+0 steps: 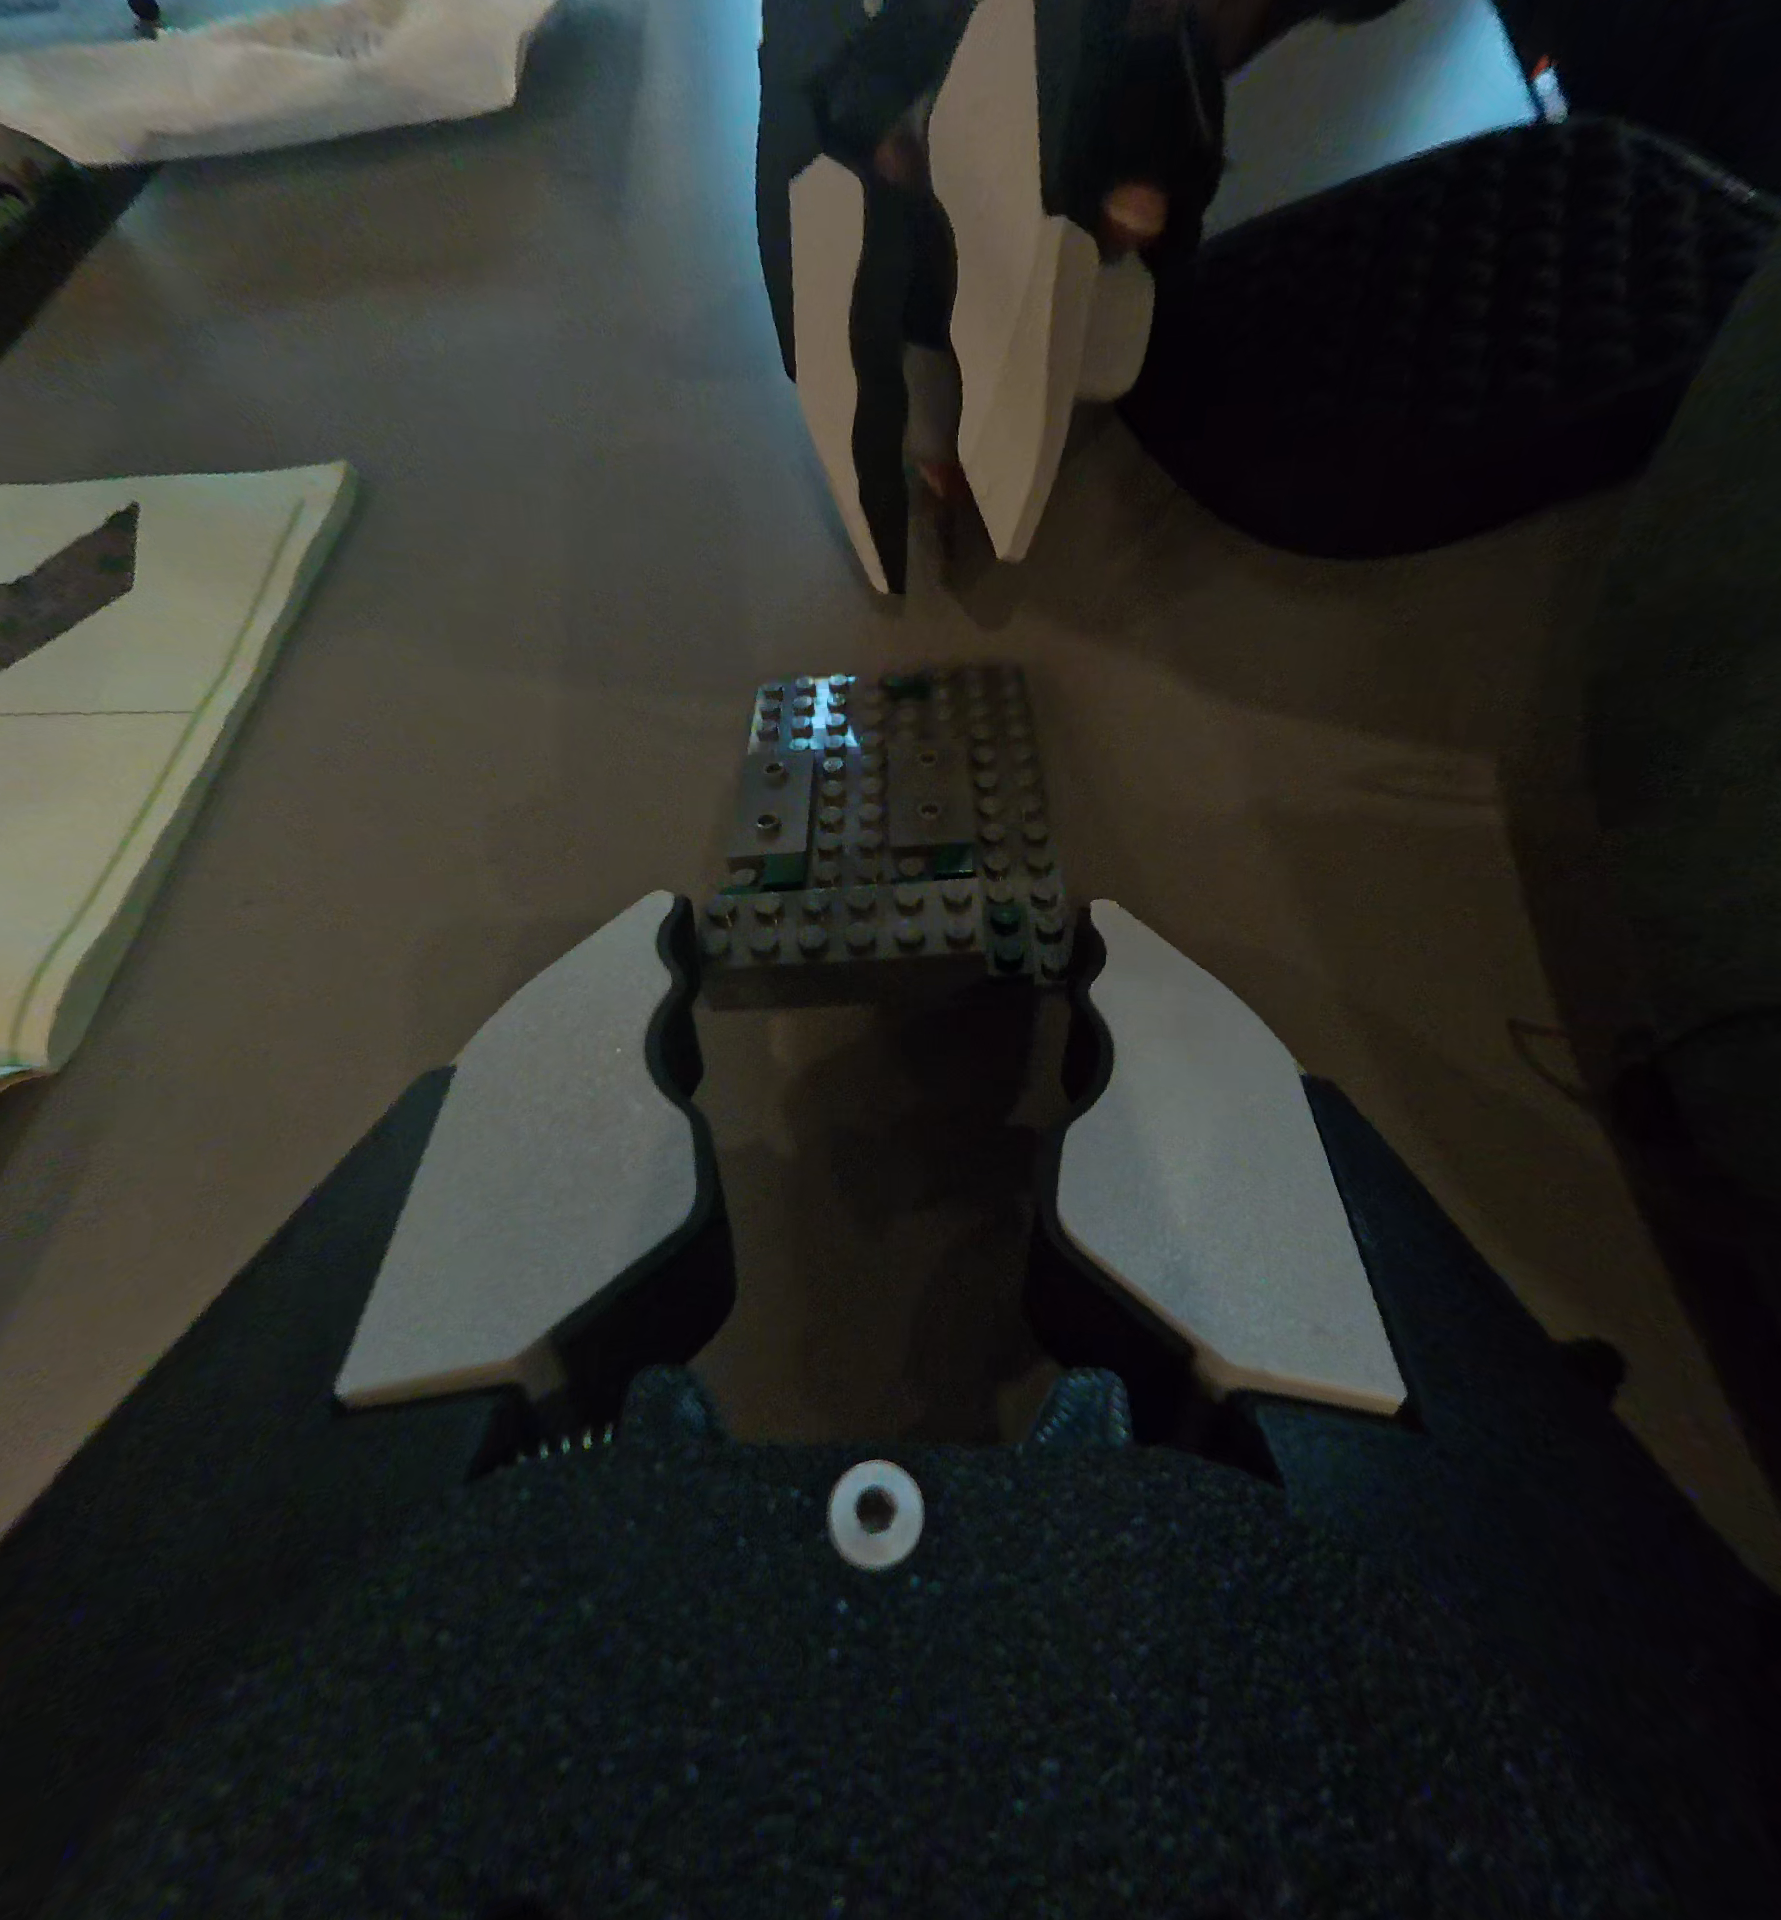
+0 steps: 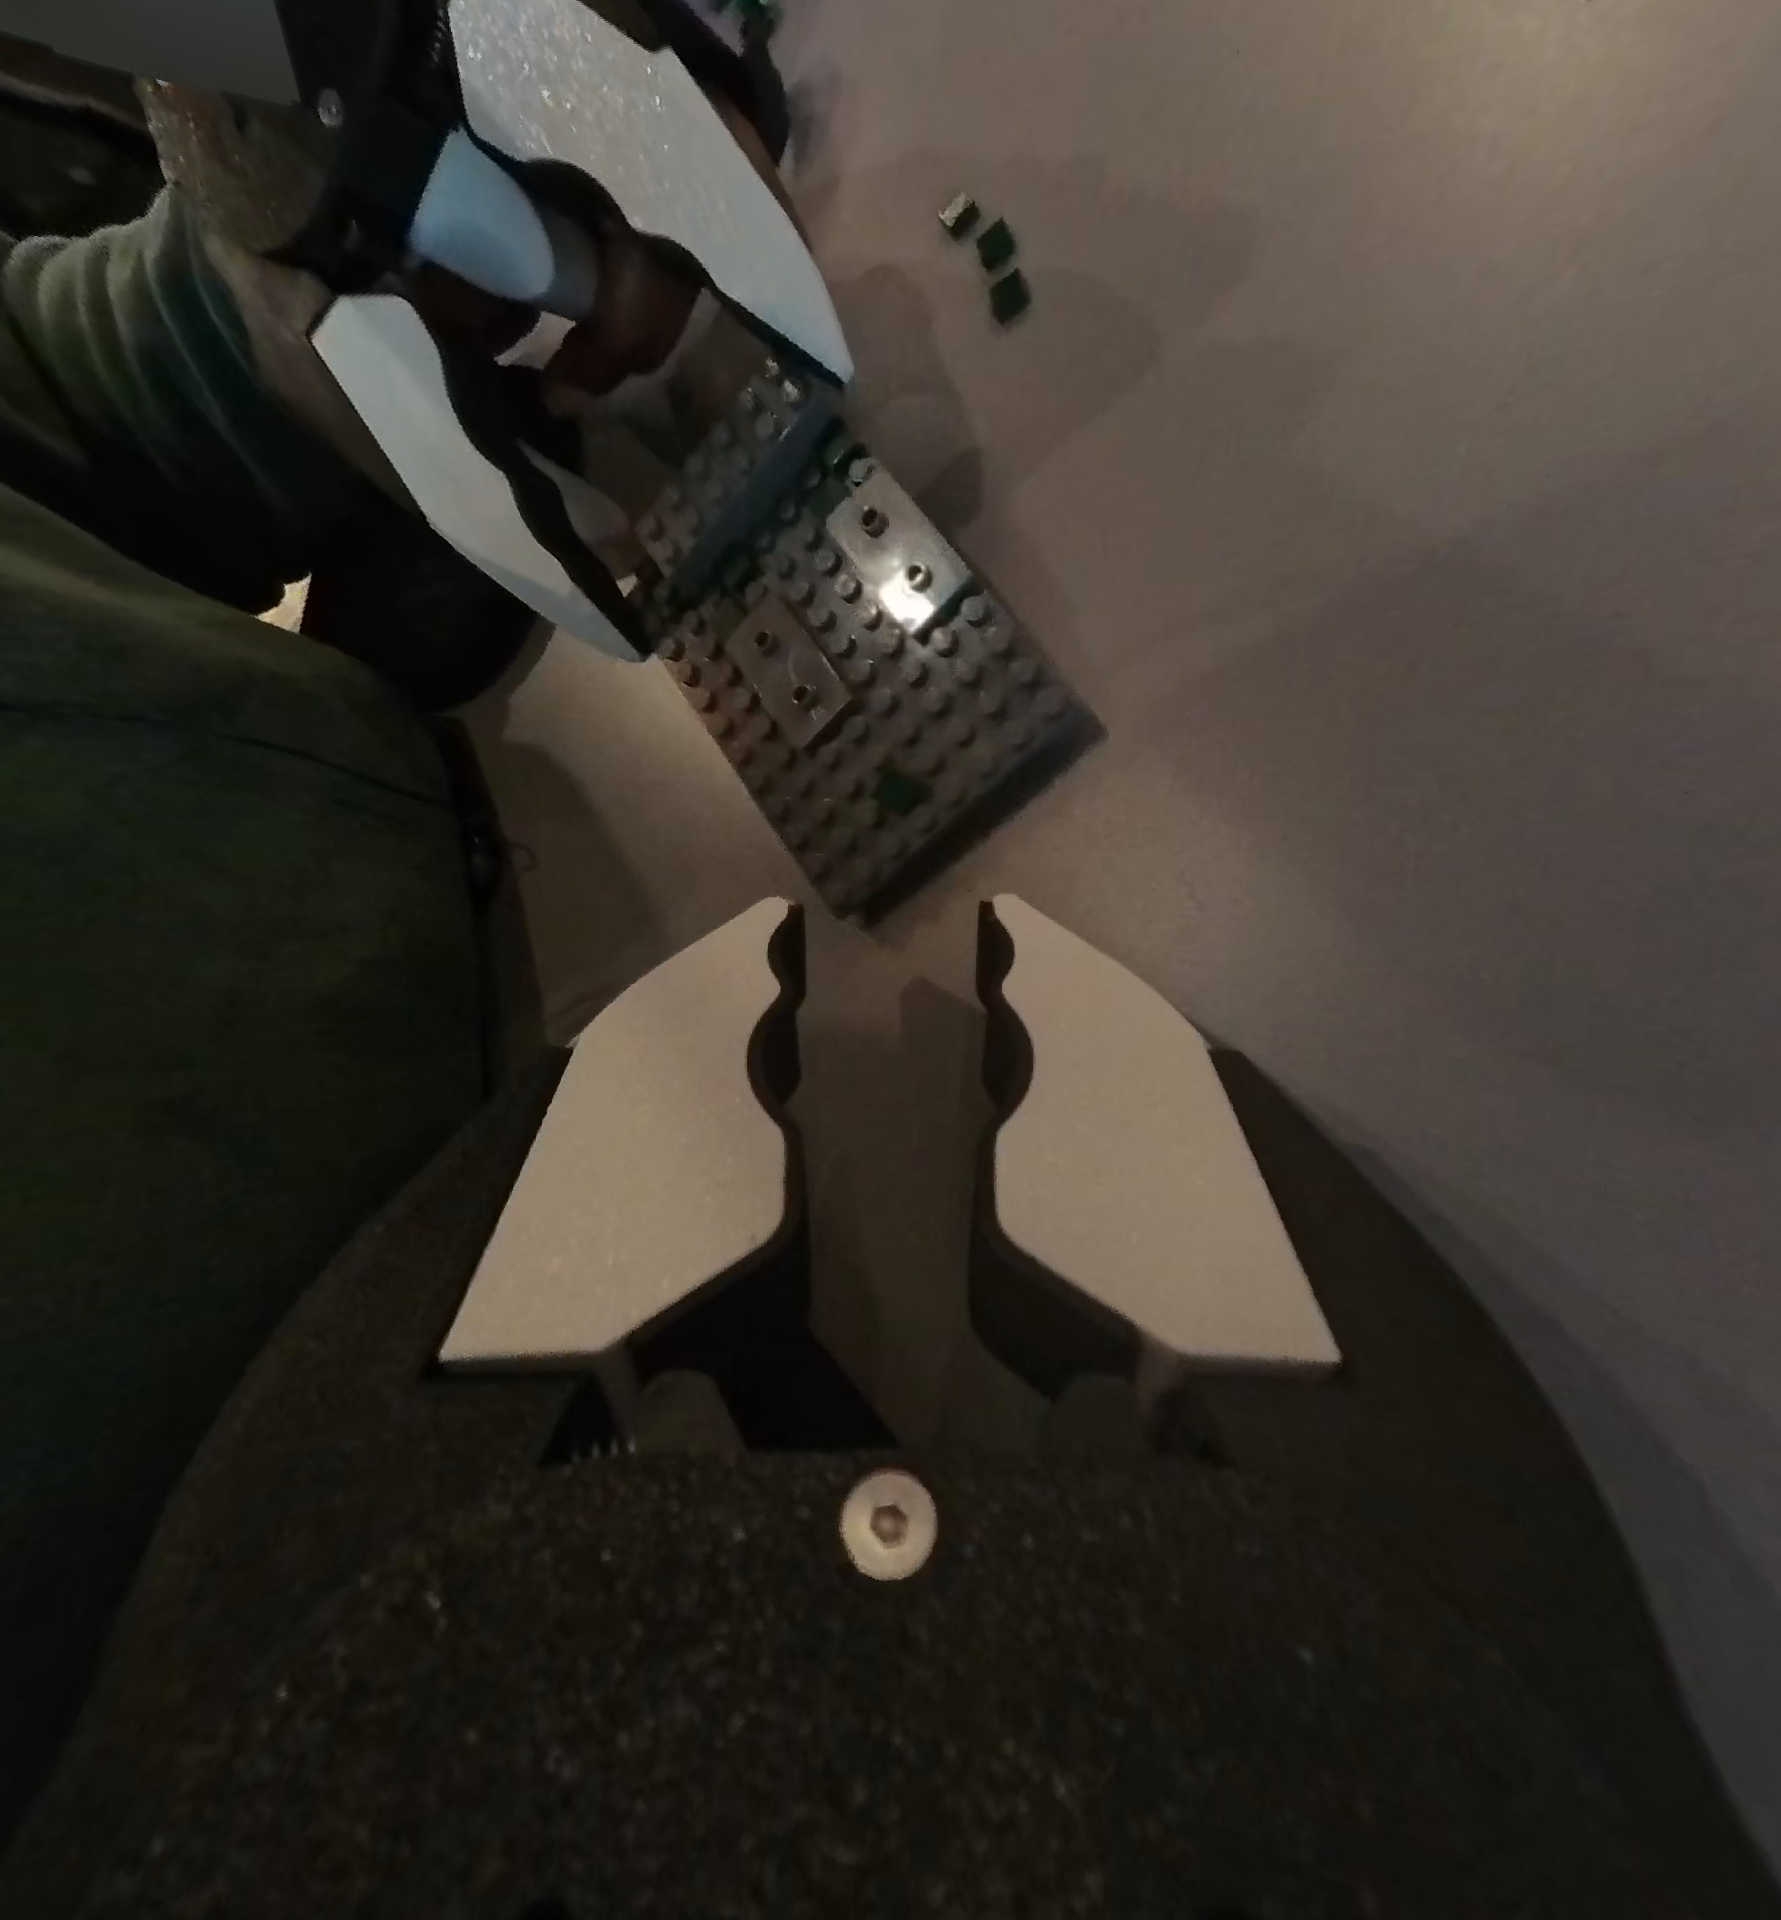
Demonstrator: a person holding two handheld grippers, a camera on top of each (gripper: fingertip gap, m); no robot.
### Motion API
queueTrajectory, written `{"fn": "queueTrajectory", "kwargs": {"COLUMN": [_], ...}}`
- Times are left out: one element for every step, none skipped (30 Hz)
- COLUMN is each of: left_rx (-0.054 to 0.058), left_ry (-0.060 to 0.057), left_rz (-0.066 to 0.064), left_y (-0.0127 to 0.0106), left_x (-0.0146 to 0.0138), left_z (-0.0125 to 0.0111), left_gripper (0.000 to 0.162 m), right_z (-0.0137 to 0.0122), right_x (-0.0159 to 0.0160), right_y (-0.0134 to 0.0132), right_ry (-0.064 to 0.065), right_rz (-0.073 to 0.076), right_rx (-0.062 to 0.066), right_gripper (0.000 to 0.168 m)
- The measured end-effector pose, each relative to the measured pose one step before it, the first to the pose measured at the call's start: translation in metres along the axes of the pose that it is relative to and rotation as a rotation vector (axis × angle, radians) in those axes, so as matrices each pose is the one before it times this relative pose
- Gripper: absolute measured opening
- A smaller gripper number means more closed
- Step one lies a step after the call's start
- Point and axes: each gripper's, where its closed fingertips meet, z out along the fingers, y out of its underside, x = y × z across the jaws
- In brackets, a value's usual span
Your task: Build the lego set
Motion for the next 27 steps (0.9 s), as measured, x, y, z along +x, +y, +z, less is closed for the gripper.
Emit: {"fn": "queueTrajectory", "kwargs": {"left_rx": [0.0047,0.0034,0.005,0.0064,0.0073,0.0066,0.0066,0.0069,0.0082,0.0105,0.0119,0.0113,0.0099,0.0081,0.0092,0.0117,0.0114,0.0098,0.0082,0.0082,0.0091,0.0073,0.0059,0.0071,0.005,0.0037,0.0017], "left_ry": [-0.002,-0.0037,-0.0029,-0.0021,-0.0002,-0.0028,-0.0043,-0.0036,-0.0048,-0.0061,-0.0034,-0.0021,-0.0044,-0.0046,-0.0041,-0.0032,-0.0017,-0.003,-0.0038,-0.0011,-0.002,-0.001,-0.0004,-0.0038,-0.0012,-0.0015,-0.0027], "left_rz": [0.0002,0.002,0.0015,0.0022,0.0003,0.0005,0.0018,0.0013,0.0023,0.0042,0.0031,0.0027,0.0045,0.0048,0.0045,0.0019,0.0004,0.0,0.0013,0.0007,-0.001,-0.0001,0.0003,0.0026,0.0015,0.0012,0.0021], "left_y": [-0.00062,-0.00061,-0.00084,-0.00133,-0.00155,-0.00162,-0.0018,-0.0022,-0.00263,-0.00331,-0.00379,-0.00398,-0.00376,-0.00332,-0.00329,-0.00351,-0.00332,-0.00296,-0.00261,-0.00233,-0.00233,-0.00207,-0.00198,-0.00204,-0.00169,-0.00135,-0.0007], "left_x": [-0.00031,-0.00058,-0.00045,-0.00031,-0.00015,-0.00062,-0.0008,-0.00072,-0.00078,-0.00074,-0.00027,-0.00003,-0.00017,-0.0002,0.00001,0.00012,0.00043,0.00041,0.00033,0.00066,0.00049,0.00065,0.00068,0.0004,0.00051,0.00021,-0.00005], "left_z": [-0.00039,-0.00045,-0.00047,-0.00066,-0.00079,-0.00095,-0.00127,-0.00144,-0.00155,-0.00164,-0.00166,-0.00167,-0.00154,-0.00142,-0.00132,-0.00133,-0.00124,-0.00102,-0.00103,-0.00091,-0.00081,-0.00079,-0.00069,-0.00073,-0.00068,-0.00052,-0.00053], "left_gripper": [0.068,0.068,0.068,0.068,0.068,0.068,0.068,0.068,0.068,0.068,0.068,0.068,0.068,0.068,0.068,0.068,0.068,0.068,0.068,0.068,0.068,0.068,0.068,0.068,0.068,0.068,0.068], "right_z": [-0.00023,-0.00044,-0.00061,-0.00058,-0.0007,-0.00096,-0.00112,-0.00127,-0.00121,-0.00113,-0.0011,-0.00103,-0.00106,-0.00075,-0.00068,-0.00043,0.0002,0.00073,0.00117,0.00162,0.00185,0.00199,0.00203,0.00179,0.00166,0.00132,0.00114], "right_x": [-0.00032,0.0,0.00015,-0.00001,-0.00055,-0.00116,-0.00108,-0.00062,-0.00082,-0.00129,-0.00237,-0.00356,-0.00431,-0.00478,-0.00505,-0.00472,-0.00394,-0.00297,-0.00223,-0.00207,-0.00184,-0.00174,-0.00211,-0.00213,-0.0016,-0.00148,-0.00182], "right_y": [-0.00043,-0.00044,-0.00054,-0.00066,-0.00099,-0.00144,-0.00167,-0.00174,-0.00183,-0.00196,-0.00229,-0.00326,-0.00433,-0.00478,-0.00478,-0.00396,-0.00317,-0.00257,-0.00177,-0.00079,-0.00003,0.00017,0.00008,-0.00003,-0.00022,-0.00049,-0.00031], "right_ry": [-0.0006,0.0007,0.0004,-0.0016,-0.0059,-0.0113,-0.0125,-0.012,-0.0147,-0.0192,-0.0266,-0.0361,-0.0417,-0.0459,-0.0473,-0.0432,-0.0364,-0.0291,-0.0233,-0.0214,-0.018,-0.0153,-0.0169,-0.0151,-0.0102,-0.0085,-0.0098], "right_rz": [-0.0016,-0.0005,-0.0001,0.0006,0.0017,0.0039,0.0091,0.0131,0.0161,0.0201,0.0234,0.029,0.0354,0.0385,0.04,0.0386,0.0361,0.0352,0.0338,0.028,0.0214,0.0182,0.0172,0.0159,0.0117,0.008,0.0072], "right_rx": [0.0023,0.0025,0.0034,0.0052,0.0078,0.012,0.0133,0.0128,0.0138,0.014,0.0158,0.0218,0.0282,0.0308,0.0301,0.0254,0.0215,0.0203,0.0183,0.013,0.0086,0.0081,0.0079,0.008,0.0096,0.0109,0.0081], "right_gripper": [0.031,0.031,0.031,0.031,0.031,0.032,0.032,0.032,0.033,0.034,0.035,0.036,0.036,0.036,0.036,0.036,0.035,0.034,0.033,0.032,0.03,0.029,0.028,0.027,0.026,0.024,0.022]}}
